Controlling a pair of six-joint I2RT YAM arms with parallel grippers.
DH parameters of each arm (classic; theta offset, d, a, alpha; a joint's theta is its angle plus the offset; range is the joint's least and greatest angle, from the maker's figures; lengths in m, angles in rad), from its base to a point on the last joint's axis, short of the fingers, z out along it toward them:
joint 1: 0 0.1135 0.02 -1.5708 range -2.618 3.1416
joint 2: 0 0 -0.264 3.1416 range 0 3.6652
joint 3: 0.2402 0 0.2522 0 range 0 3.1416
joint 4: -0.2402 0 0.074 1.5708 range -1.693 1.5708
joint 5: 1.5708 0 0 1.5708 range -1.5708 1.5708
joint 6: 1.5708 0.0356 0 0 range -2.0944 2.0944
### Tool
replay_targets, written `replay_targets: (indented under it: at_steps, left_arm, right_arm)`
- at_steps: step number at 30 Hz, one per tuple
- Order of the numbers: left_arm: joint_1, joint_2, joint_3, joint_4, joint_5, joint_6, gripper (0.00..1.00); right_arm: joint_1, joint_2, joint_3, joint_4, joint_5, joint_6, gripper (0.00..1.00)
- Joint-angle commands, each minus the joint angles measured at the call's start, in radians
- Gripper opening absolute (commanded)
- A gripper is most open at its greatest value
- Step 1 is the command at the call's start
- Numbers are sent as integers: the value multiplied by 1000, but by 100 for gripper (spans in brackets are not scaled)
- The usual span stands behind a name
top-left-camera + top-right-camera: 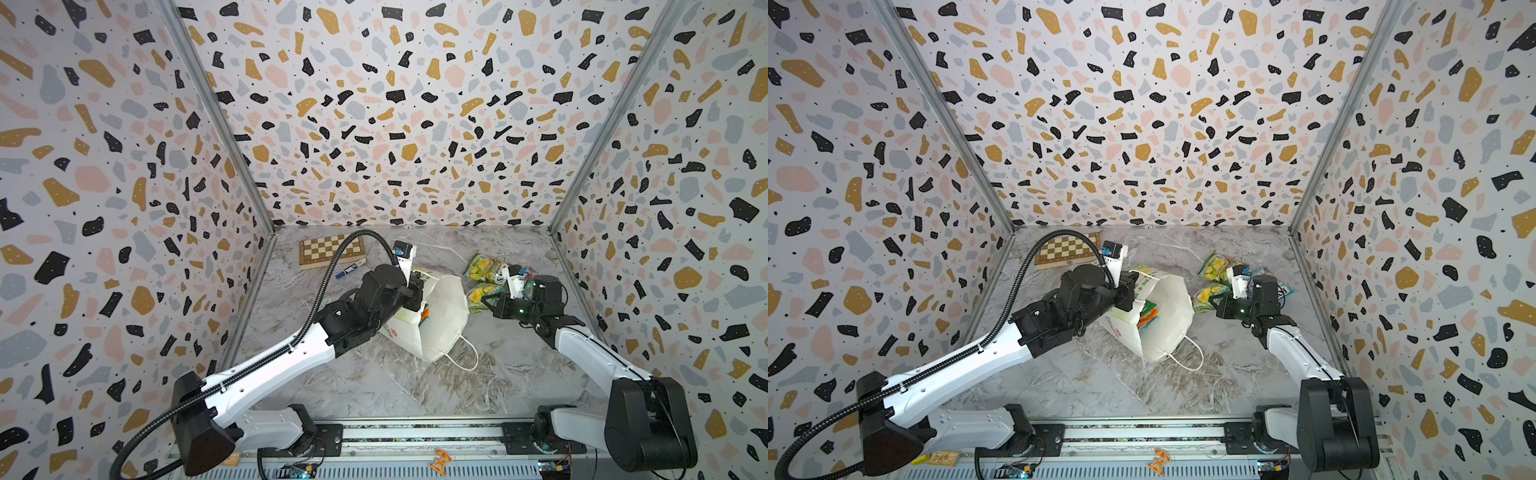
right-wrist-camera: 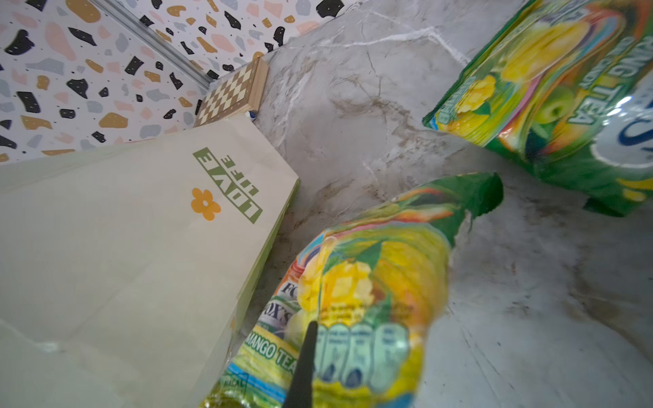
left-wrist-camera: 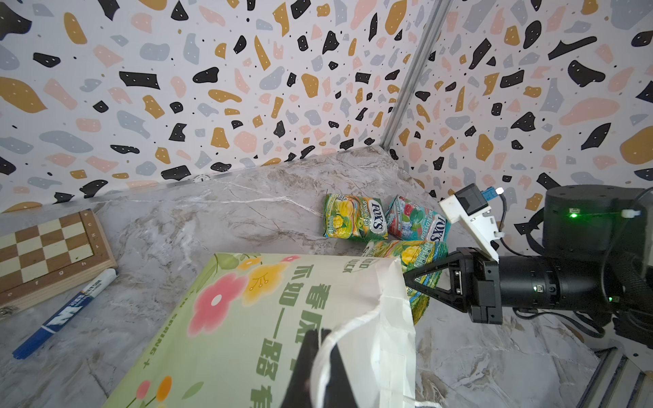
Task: Take the snacks out of the paper bag
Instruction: Place the snack at the middle-right of the table.
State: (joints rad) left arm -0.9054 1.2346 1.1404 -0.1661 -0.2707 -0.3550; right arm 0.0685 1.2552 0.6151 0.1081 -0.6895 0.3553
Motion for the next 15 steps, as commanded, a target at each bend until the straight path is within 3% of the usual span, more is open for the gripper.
replay_targets:
  at_steps: [1,8,15]
  left_arm:
    - [-4,-29,-3,20,-12,14,0]
    - [-6,-27,-5,23,-12,16,0]
    - [-5,-24,-2,23,-12,16,0]
  right_arm:
    - [-6,22,3,133,-113,26,0]
    - [-10,117,14,57,-63,-51,0]
    - [-11,157,37,-34,96,-105,0]
